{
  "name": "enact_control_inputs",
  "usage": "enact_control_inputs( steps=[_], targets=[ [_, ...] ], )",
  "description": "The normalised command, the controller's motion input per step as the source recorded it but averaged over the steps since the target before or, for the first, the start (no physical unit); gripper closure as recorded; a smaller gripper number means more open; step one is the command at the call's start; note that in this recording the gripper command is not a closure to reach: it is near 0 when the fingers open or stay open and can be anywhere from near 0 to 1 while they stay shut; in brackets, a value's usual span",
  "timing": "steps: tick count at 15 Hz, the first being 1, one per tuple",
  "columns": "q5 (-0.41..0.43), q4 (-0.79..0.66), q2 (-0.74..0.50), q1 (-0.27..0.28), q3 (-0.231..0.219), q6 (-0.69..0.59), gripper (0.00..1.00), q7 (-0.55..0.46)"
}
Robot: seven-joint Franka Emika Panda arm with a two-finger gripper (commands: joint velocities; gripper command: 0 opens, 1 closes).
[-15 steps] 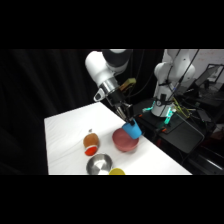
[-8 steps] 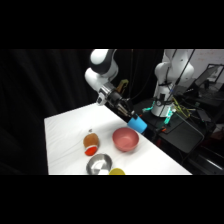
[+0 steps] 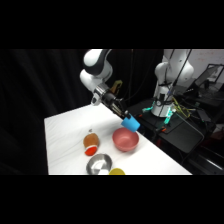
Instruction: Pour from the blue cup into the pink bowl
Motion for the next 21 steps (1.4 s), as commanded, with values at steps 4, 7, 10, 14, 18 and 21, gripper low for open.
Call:
enact_control_inputs(
  steps=[4,7,10,14,18,21],
  targets=[
    [-0.332,0.06,-0.25,0.074,-0.076,0.44,0.06,0.35],
    [-0.389,0.12,-0.17,0.005,-0.091,0.38,0.06,0.38],
    [-0.355,0.25,0.02,-0.084,-0.107,0.35,0.06,0.37],
    [-0.241,0.34,0.27,-0.081,-0.071,0.42,0.06,0.45],
    [-0.261,0.35,0.46,0.012,-0.036,0.51,0.05,0.63],
    [-0.388,0.32,0.38,0.131,-0.100,0.26,0.05,0.78]
  ],
)
